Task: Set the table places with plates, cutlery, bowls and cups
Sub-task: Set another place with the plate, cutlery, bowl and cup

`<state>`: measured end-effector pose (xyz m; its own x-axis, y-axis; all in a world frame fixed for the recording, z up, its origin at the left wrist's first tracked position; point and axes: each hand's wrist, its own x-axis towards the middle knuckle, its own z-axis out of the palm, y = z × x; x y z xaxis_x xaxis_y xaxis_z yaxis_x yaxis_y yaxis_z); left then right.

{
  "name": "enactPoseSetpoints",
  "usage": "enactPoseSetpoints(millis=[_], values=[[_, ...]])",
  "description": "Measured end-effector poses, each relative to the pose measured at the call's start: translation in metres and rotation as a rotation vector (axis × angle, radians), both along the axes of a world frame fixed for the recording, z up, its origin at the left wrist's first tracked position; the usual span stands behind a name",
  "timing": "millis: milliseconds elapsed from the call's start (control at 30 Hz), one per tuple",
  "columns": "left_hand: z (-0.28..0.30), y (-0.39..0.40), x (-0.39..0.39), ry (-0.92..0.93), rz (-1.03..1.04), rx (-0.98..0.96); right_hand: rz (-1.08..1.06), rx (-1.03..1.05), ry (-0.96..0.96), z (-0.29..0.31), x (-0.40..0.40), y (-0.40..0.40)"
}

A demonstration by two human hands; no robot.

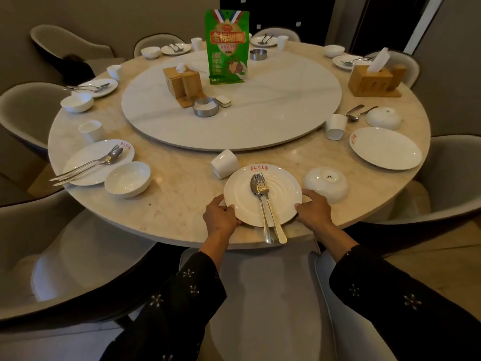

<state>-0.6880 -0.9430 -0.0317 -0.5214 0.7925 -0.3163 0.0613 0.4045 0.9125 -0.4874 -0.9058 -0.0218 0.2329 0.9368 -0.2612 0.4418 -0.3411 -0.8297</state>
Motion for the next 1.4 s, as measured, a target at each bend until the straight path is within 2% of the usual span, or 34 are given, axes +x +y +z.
enactPoseSetpoints(millis=[167,400,500,600,800,967,1200,1400], values=[[-0.001,-0.001,-0.005,-0.040,-0.005,0.009,0.006,0.020,-0.005,0.002,-0.004,0.001],[0.004,-0.005,-0.006,0.000,-0.005,-0.021,0.054,0.031,-0.047,0.005,-0.003,-0.001],[0.014,-0.005,-0.016,0.175,-0.040,-0.033,0.166,0.170,-0.252,0.013,-0.008,-0.002],[0.034,0.007,-0.032,0.373,-0.110,-0.006,0.356,0.245,-0.343,0.021,-0.014,0.005],[0.056,0.048,-0.055,0.641,-0.337,0.047,0.663,0.163,-0.465,0.018,-0.024,0.020],[0.051,0.087,-0.062,0.773,-0.443,0.049,0.682,0.167,-0.559,0.004,-0.028,0.024],[0.024,0.121,-0.052,0.837,-0.559,-0.037,0.660,0.162,-0.496,0.005,-0.025,0.027],[0.035,0.123,-0.065,0.722,-0.539,0.134,0.647,0.132,-0.509,0.010,-0.031,0.029]])
